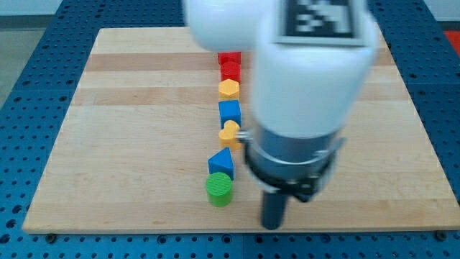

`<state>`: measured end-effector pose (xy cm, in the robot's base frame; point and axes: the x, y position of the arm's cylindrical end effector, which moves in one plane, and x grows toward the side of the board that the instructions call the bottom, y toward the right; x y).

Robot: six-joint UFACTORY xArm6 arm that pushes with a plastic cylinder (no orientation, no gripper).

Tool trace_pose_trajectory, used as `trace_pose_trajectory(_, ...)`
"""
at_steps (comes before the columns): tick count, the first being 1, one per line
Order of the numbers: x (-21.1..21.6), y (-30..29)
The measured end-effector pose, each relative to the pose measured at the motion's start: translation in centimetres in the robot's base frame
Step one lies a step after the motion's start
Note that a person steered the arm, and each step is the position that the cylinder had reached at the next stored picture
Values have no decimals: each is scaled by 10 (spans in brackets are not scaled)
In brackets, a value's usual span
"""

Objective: Place your arm horizontal left to the green star

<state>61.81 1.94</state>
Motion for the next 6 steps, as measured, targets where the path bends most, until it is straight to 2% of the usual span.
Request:
trace_pose_trajectory(1, 1, -61)
trace_pose_trajectory(2, -24, -107)
trace_pose_trajectory(3, -81, -132)
trace_pose_trajectory(6, -254, -141)
